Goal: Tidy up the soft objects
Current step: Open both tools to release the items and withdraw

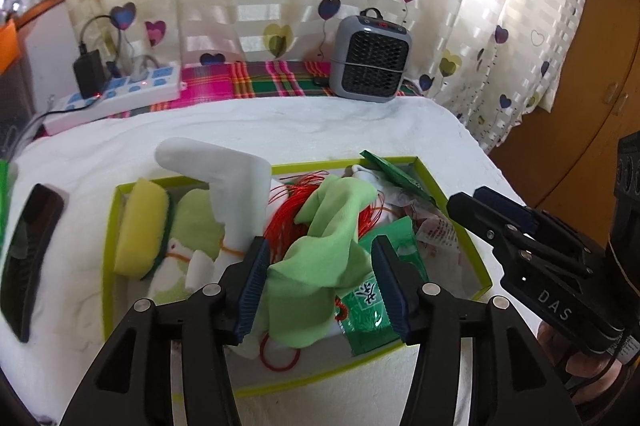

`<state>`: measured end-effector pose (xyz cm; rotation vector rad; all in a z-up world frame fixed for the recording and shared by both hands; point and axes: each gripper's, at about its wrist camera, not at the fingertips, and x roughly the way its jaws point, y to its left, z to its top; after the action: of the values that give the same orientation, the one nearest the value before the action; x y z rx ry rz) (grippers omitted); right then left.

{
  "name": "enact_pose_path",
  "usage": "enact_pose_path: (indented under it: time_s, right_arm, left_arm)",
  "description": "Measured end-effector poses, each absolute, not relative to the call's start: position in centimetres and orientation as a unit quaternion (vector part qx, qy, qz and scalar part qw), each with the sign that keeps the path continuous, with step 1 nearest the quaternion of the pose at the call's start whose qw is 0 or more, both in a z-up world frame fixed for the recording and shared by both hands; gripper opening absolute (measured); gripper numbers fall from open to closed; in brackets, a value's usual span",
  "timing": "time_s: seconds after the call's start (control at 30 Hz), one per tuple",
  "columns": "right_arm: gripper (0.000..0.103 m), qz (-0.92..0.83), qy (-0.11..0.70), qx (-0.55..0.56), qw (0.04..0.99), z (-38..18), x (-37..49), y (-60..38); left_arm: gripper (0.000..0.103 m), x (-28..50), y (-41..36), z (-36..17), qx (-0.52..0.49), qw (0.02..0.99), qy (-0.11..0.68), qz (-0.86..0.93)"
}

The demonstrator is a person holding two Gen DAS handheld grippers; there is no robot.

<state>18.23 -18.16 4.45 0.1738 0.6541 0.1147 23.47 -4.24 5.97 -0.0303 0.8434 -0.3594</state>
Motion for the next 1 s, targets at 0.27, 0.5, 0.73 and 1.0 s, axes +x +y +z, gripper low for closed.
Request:
enact_pose_path:
  time_s: [0.27,0.5,0.73,1.0]
  right_arm:
    - [0.055,0.061,0.314,0.077,0.944,4.8,16.2,-17.5]
    - [0.063,0.063,0.319,0.058,0.944,4.5,14.0,-16.7]
    - [0.066,0.059,0.326,0.038,0.943,3.9,12.0,-16.0]
    - [0.067,0.059,0.360,0.019,0.931,1.8,10.2,-15.2]
  left_arm:
    - [0.055,20.9,-3.5,6.8,-0.012,0.908,0.393,-0.145]
    - [0.055,18.1,-2.7,7.1,-0.006,0.917,0.380,-0.124]
    - [0.055,15.2,-2.1,6.4,0.000,0.919,0.381,-0.096]
    - [0.055,12.7,-1.7,3.6,-0.003,0.910,0.407,-0.077]
